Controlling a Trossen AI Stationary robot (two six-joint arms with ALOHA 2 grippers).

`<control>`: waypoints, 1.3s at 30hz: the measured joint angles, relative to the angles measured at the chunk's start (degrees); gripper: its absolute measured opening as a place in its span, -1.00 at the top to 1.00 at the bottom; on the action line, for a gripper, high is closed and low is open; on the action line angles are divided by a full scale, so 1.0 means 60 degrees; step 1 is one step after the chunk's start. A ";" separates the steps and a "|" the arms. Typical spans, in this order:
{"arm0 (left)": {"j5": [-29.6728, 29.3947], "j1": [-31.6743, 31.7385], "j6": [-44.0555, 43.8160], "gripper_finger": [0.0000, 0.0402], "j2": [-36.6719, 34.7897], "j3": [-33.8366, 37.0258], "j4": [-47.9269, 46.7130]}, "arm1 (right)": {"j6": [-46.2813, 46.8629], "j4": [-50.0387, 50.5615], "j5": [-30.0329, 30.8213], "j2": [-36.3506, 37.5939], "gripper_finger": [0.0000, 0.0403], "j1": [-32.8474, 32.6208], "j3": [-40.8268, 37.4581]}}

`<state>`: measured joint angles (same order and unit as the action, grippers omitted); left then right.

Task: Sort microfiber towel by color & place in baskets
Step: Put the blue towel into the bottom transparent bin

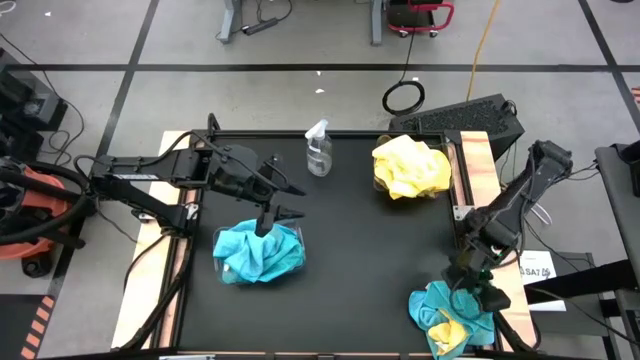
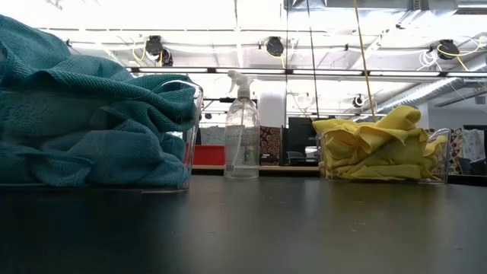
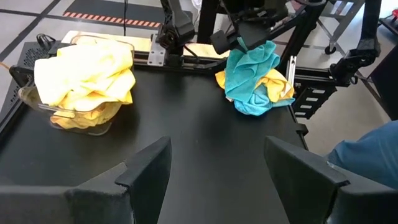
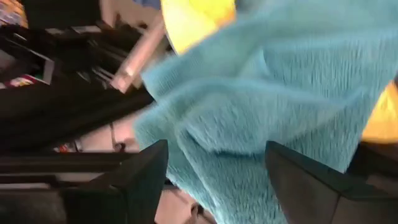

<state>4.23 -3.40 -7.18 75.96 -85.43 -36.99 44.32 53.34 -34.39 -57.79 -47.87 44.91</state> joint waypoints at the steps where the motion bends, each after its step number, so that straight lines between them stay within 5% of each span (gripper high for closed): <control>1: 0.0000 0.0000 0.0000 -0.31 0.0000 0.0000 0.0000 | 0.0104 0.0150 0.0001 -0.0082 -0.31 -0.0158 0.0000; 10: 0.0001 0.0000 -0.0172 -0.31 0.0000 0.0000 0.0000 | 0.0368 0.0378 0.0820 -0.0845 -0.13 -0.1086 0.0000; 20: 0.0005 -0.0080 -0.0758 -0.31 0.0000 0.0000 0.0334 | 0.0746 -0.0002 0.0995 -0.1181 0.93 -0.1094 0.0000; 31: 0.0044 -0.0106 -0.1216 -0.31 0.0000 0.0000 0.0610 | 0.0825 -0.0179 0.1061 -0.1024 0.99 -0.0654 0.0406; 39: 0.0106 -0.0106 -0.0283 -0.31 0.0059 0.0000 0.0533 | -0.0164 0.0657 0.2089 -0.1010 1.00 0.0320 0.1478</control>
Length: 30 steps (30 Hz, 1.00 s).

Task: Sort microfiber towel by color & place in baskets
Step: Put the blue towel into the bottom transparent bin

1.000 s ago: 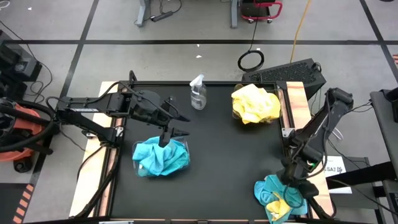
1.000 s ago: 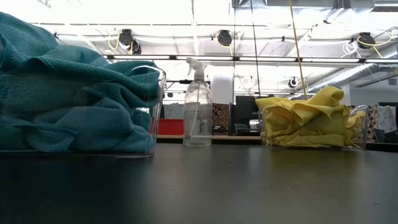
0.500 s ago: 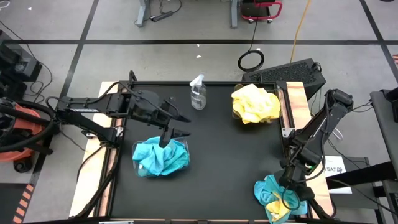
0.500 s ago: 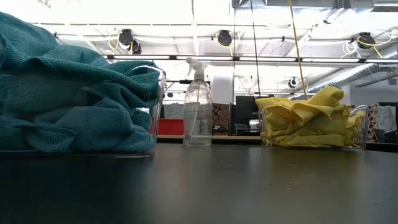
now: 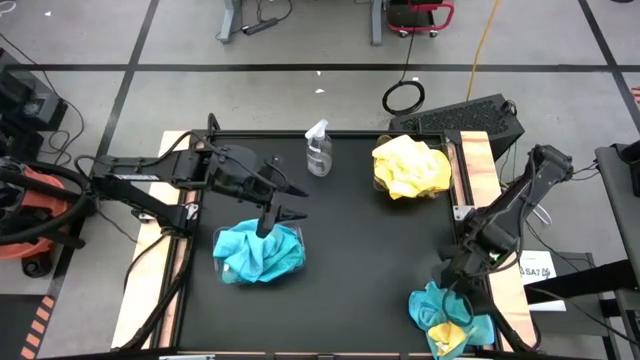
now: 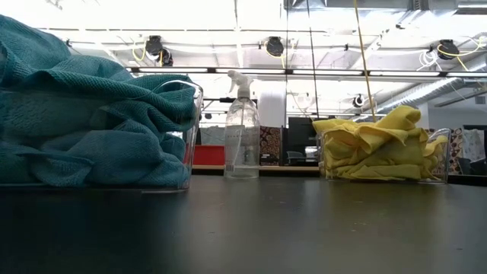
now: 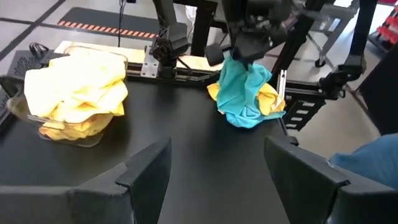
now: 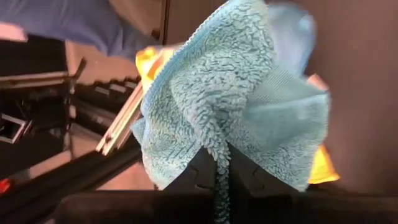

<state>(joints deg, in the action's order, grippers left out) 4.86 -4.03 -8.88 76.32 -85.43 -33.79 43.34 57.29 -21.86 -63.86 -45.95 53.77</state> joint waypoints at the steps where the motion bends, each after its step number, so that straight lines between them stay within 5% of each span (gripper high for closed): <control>1: -0.0020 0.0000 0.0039 -0.31 0.0039 0.0000 -0.0001 | -0.0161 0.0197 0.0158 0.0000 1.00 0.0142 0.0206; 14: -0.0030 0.0194 0.0877 -0.31 0.1604 0.0000 0.0248 | -0.2577 0.1407 0.2887 0.0000 1.00 0.2484 0.3044; 30: 0.1932 0.0874 0.0384 -0.31 0.2782 0.0000 0.3667 | -0.6764 0.0989 0.2980 -0.1884 1.00 0.4416 0.5381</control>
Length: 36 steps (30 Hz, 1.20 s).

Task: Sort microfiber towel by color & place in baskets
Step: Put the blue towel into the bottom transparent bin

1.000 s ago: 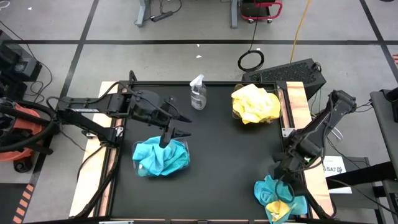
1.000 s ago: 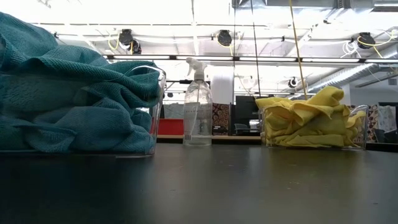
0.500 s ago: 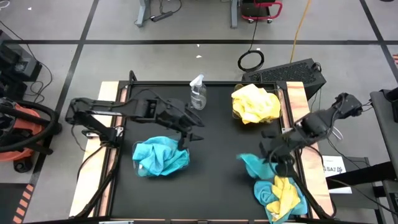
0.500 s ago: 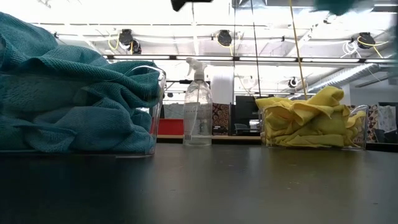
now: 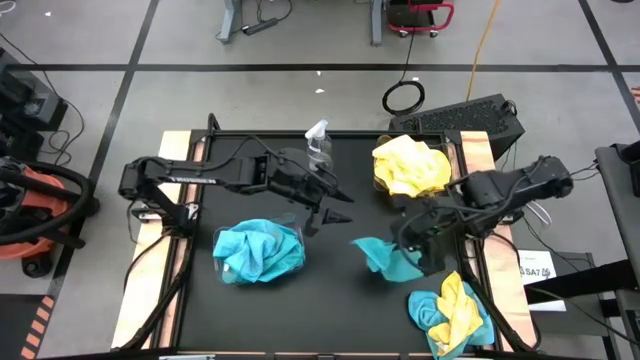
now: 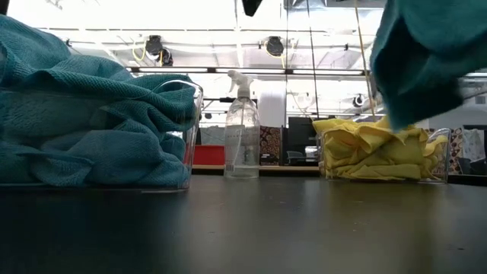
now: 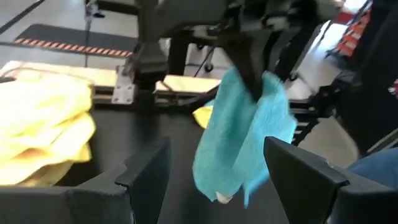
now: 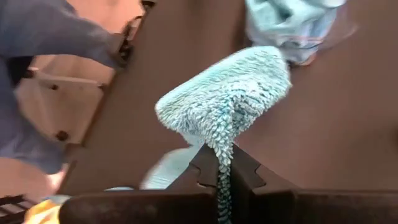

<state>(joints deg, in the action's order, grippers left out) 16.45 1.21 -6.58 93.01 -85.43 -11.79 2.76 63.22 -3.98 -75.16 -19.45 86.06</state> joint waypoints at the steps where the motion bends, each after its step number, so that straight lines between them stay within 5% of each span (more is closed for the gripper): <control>1: 0.0082 -0.0001 -0.0051 -0.31 0.0071 0.0000 0.0171 | -0.0164 0.0003 0.0106 -0.0122 1.00 0.0112 0.0099; 10: 0.0512 -0.0015 -0.0369 -0.35 0.0339 0.0000 0.0445 | -0.1694 -0.0010 0.0254 -0.0767 1.00 0.1009 0.1190; 21: 0.0804 -0.0018 -0.0603 -0.90 0.0397 0.0000 0.0662 | -0.2829 -0.0788 0.0194 -0.1274 1.00 0.1753 0.1542; 36: 0.1475 -0.0015 -0.0505 -0.89 0.0925 0.0000 0.0616 | -0.3940 -0.2719 0.0184 -0.1460 1.00 0.2126 0.1756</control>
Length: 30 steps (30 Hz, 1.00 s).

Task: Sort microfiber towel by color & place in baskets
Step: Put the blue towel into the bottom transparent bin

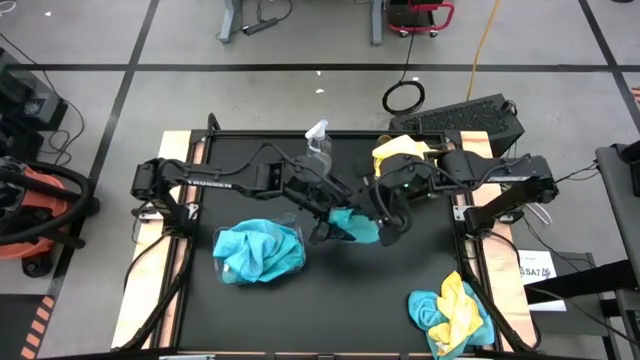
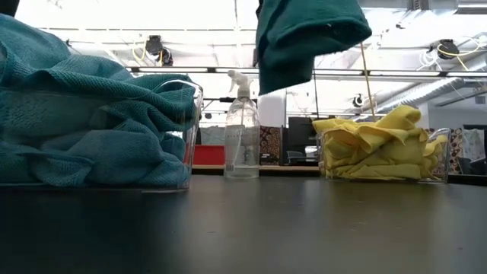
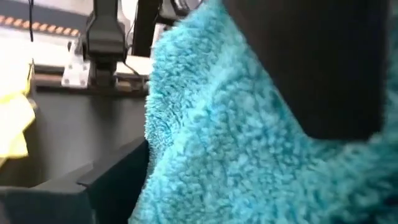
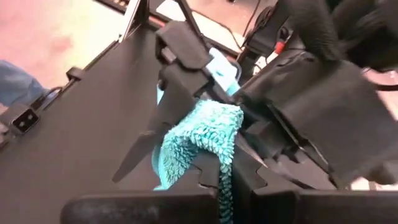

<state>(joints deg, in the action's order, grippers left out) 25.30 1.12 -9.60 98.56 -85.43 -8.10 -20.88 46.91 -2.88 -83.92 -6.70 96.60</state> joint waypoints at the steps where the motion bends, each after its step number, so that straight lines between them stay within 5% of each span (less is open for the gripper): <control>1: -0.0004 -0.0003 0.0112 -0.85 0.0007 0.0000 0.0080 | 0.0001 -0.0003 0.0000 0.0000 1.00 0.0000 0.0091; 7: -0.0047 0.0000 0.0499 -0.37 0.0050 -0.0004 0.0085 | -0.0047 0.0347 0.0269 0.0004 1.00 0.0000 0.0475; 16: -0.0322 0.0049 0.0990 0.90 0.0044 -0.0004 -0.0247 | 0.0631 0.1457 0.0243 0.0007 1.00 -0.0038 0.0846; 30: -0.0438 0.0357 0.0981 0.96 -0.1026 -0.0003 -0.2053 | 0.1477 0.3642 0.0423 -0.0015 0.99 -0.0382 0.0645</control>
<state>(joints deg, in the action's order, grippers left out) 22.67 3.27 -3.72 92.41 -85.45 -20.42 -12.02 68.76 -0.34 -84.01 -8.99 100.47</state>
